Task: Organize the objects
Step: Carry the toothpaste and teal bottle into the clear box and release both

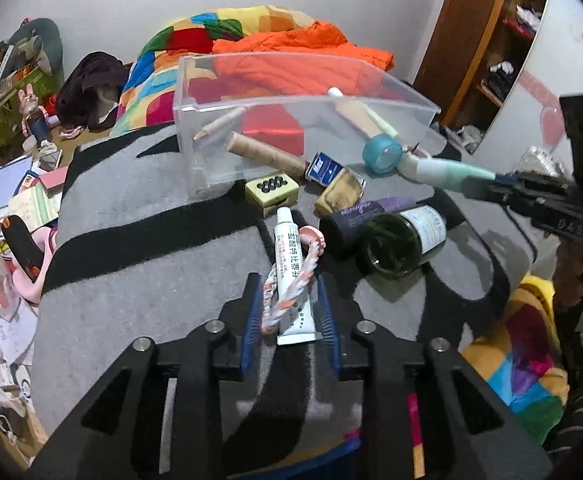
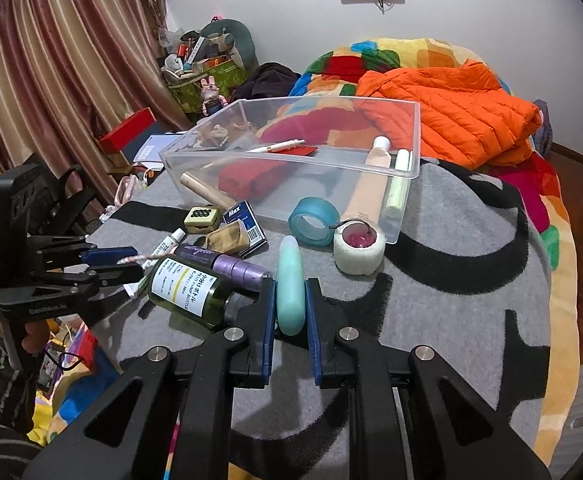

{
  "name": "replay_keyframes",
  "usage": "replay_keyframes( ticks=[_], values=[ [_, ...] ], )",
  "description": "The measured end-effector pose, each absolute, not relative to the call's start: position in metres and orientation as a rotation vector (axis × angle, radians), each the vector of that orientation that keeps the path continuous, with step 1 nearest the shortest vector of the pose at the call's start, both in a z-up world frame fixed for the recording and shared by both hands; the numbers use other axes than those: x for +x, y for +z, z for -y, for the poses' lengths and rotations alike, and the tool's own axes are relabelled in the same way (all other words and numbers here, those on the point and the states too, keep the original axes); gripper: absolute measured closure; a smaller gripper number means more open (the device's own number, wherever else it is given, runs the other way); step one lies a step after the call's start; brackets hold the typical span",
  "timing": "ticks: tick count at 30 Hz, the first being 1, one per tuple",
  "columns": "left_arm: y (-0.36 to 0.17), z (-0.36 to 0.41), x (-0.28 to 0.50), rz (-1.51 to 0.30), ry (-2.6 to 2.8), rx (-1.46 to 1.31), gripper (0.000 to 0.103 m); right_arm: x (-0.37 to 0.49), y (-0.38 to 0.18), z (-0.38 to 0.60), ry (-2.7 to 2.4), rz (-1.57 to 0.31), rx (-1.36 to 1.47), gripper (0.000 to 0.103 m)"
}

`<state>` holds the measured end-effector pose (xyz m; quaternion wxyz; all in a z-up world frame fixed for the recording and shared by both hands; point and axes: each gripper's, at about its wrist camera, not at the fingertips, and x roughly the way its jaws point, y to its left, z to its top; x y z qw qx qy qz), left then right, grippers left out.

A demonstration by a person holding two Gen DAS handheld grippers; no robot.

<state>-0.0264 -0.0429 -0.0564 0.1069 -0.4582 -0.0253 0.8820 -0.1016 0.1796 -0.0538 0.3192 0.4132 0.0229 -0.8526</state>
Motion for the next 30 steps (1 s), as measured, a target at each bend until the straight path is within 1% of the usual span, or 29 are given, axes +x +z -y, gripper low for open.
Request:
replay_keyframes(
  ticks=[2,5,9,14,17,18,19,20,21,30],
  values=[
    [-0.050,0.048,-0.025,0.112,2.604,-1.327,0.073,-0.102,-0.055,-0.181,-2.243,-0.055,1.090,0.090],
    [-0.041,0.058,-0.029,0.149,2.632,-1.313,0.070,-0.102,-0.056,-0.184,-2.245,-0.040,1.096,0.090],
    [-0.038,0.067,-0.043,0.200,2.643,-1.312,0.070,-0.102,-0.053,-0.187,-2.251,-0.017,1.087,0.090],
    [-0.055,0.055,-0.059,0.160,2.580,-1.374,0.070,-0.102,-0.050,-0.188,-2.255,-0.005,1.071,0.090],
    [-0.066,0.040,-0.064,0.068,2.569,-1.407,0.070,-0.104,-0.052,-0.189,-2.252,0.005,1.077,0.090],
    [-0.070,0.036,-0.065,0.044,2.569,-1.419,0.073,-0.104,-0.052,-0.188,-2.251,0.006,1.081,0.090],
    [-0.073,0.033,-0.067,0.026,2.570,-1.427,0.081,-0.105,-0.054,-0.188,-2.250,0.006,1.086,0.090],
    [-0.075,0.031,-0.068,0.013,2.574,-1.436,0.085,-0.105,-0.055,-0.188,-2.249,0.007,1.090,0.090],
    [-0.076,0.030,-0.068,0.002,2.585,-1.437,0.087,-0.106,-0.055,-0.188,-2.247,0.007,1.092,0.090],
    [-0.042,0.043,-0.057,0.058,2.667,-1.319,0.087,-0.112,-0.046,-0.187,-2.256,0.012,1.066,0.090]
  ],
)
